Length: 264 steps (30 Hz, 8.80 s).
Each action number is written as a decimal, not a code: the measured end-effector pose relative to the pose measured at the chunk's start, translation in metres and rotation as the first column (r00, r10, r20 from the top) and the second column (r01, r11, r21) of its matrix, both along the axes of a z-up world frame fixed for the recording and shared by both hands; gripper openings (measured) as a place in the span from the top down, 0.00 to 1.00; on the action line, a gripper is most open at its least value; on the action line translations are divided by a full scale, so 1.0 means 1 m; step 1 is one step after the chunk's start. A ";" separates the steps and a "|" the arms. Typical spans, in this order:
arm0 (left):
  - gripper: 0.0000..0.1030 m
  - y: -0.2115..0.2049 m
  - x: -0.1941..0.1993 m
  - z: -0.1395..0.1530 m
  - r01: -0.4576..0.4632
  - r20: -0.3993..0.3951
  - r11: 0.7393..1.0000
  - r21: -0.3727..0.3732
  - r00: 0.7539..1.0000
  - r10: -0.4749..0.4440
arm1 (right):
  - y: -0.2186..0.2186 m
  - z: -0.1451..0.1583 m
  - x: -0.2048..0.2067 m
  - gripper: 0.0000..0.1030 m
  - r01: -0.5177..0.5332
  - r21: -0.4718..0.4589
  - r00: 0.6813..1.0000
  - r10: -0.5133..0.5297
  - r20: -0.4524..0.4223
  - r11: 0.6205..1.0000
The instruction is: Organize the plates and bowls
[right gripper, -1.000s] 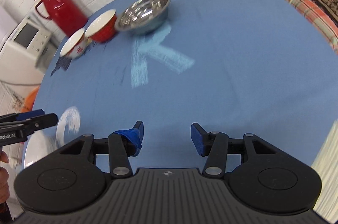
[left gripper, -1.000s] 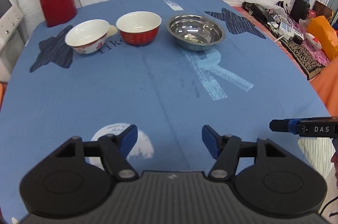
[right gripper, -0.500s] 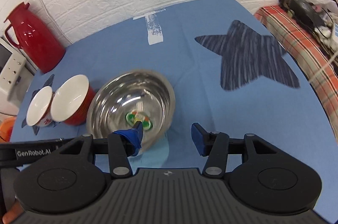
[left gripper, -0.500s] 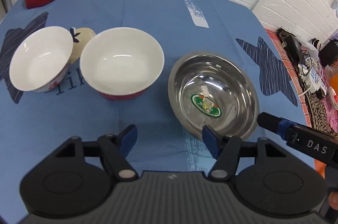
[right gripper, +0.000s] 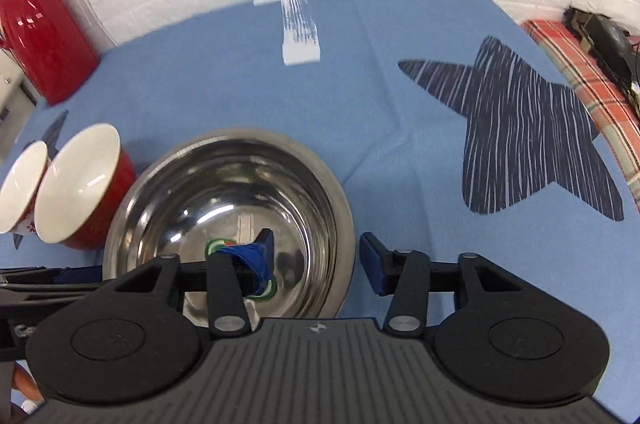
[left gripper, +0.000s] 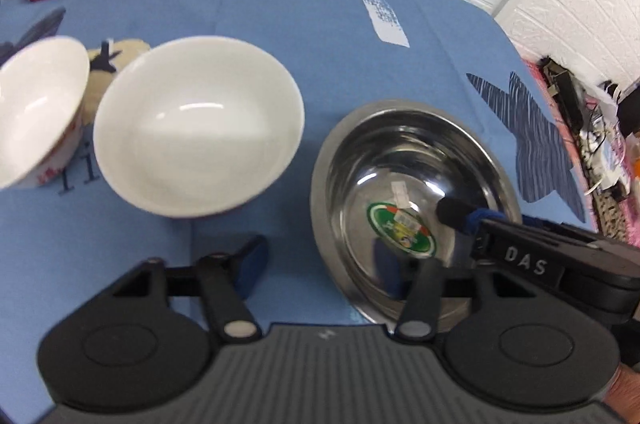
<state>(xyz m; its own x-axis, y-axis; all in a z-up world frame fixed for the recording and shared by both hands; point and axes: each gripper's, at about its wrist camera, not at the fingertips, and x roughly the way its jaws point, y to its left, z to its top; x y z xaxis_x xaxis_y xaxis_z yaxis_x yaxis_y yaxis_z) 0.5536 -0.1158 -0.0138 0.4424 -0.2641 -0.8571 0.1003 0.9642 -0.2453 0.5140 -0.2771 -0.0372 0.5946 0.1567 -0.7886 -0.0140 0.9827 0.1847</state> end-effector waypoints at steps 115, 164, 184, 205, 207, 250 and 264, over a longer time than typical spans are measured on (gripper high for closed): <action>0.83 0.126 0.019 -0.002 -0.312 -0.041 0.902 -0.298 0.948 0.315 | 0.129 0.014 0.062 0.83 -0.133 0.157 0.989 0.141 -0.043 0.979; 0.90 0.028 -0.286 0.013 0.148 -0.023 0.978 -0.147 0.988 -0.153 | 0.036 0.008 -0.281 0.79 -0.043 0.144 0.993 0.059 -0.104 0.989; 0.46 0.033 -0.304 0.034 0.190 0.020 0.966 -0.176 0.982 -0.189 | 0.026 0.018 -0.278 0.78 0.007 0.157 0.993 0.012 -0.122 0.988; 0.42 0.062 -0.334 0.080 0.271 0.178 0.951 -0.150 0.953 -0.244 | 0.019 0.061 -0.288 0.75 0.050 0.136 0.997 -0.042 -0.061 0.989; 0.41 0.081 -0.329 0.088 0.248 0.209 0.959 -0.139 0.954 -0.217 | 0.024 0.066 -0.281 0.75 0.041 0.136 0.998 -0.033 -0.061 0.990; 0.41 0.232 0.027 0.009 -0.239 0.114 0.970 -0.051 0.963 0.243 | 0.261 0.019 0.058 0.71 -0.191 0.160 0.979 0.199 -0.039 0.968; 0.99 0.223 -0.021 0.038 -0.156 0.125 0.984 -0.083 0.978 0.166 | 0.275 0.046 -0.004 0.83 -0.273 0.191 0.960 0.280 -0.007 0.943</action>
<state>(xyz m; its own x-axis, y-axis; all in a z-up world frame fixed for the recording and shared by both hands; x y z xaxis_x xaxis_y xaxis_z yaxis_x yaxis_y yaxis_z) 0.5322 0.1074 0.0244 0.5909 -0.2396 -0.7703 -0.0188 0.9505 -0.3100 0.5102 -0.0016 0.0091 0.4806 0.4569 -0.7485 -0.2708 0.8891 0.3689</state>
